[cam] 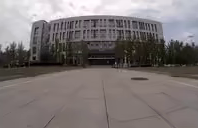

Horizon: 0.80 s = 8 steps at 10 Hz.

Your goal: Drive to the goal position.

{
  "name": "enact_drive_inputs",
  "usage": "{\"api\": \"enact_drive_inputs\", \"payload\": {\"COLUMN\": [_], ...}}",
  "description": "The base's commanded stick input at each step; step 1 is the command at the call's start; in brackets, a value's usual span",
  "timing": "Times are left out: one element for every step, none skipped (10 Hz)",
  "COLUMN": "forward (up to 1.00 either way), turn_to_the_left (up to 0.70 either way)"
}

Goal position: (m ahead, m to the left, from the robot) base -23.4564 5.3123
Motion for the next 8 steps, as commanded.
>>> {"api": "enact_drive_inputs", "payload": {"forward": [0.70,0.70,0.70,0.70,0.70,0.70,0.70,0.70], "turn_to_the_left": [0.00,0.00,0.00,0.00,0.00,0.00,0.00,0.00]}}
